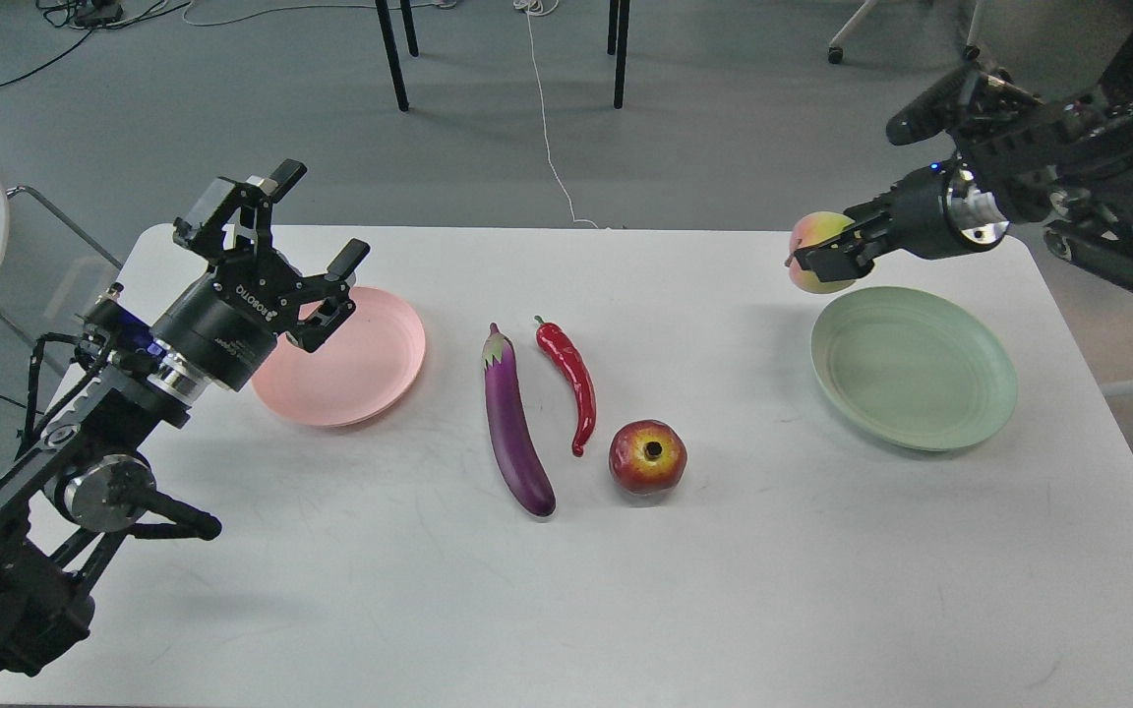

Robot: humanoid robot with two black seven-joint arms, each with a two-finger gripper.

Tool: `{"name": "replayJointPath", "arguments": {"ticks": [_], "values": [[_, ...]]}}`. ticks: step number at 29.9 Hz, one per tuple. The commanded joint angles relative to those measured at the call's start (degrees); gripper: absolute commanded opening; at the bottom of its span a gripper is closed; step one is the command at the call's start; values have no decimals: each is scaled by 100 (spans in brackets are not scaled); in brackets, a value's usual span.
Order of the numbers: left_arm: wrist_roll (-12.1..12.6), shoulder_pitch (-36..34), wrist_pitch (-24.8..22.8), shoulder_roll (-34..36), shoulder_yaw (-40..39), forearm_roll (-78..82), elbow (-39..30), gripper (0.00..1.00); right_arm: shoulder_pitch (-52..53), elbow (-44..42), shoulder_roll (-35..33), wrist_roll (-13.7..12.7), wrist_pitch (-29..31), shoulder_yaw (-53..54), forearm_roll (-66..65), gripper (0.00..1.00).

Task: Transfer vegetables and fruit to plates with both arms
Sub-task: 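Lower the peach onto the green plate and open the right gripper, then move the right gripper down to the red apple and grasp it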

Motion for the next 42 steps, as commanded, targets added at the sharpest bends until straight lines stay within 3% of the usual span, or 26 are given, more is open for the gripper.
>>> {"name": "replayJointPath", "arguments": {"ticks": [1,10,20,34,42], "values": [[10,2,0,-43,36,10,-1,98,-412,-46,-369,0,-399,-69,-75,27],[10,63,0,-69,54,10,-36,98,-1326,-695,-466,0,-1181,-25,-75,27],[1,81,0,-34,45,10,-36,98,-1827,-1495,-1,0,-1357,-7,-49,29],[1,116,0,19,1,10,-36,98,-1907,-1725,228,0,-1507,1,30,89],[1,125,0,19,-7,10,-36,98,-1591,-1462,9,0,-1507,1,39,97]]}}
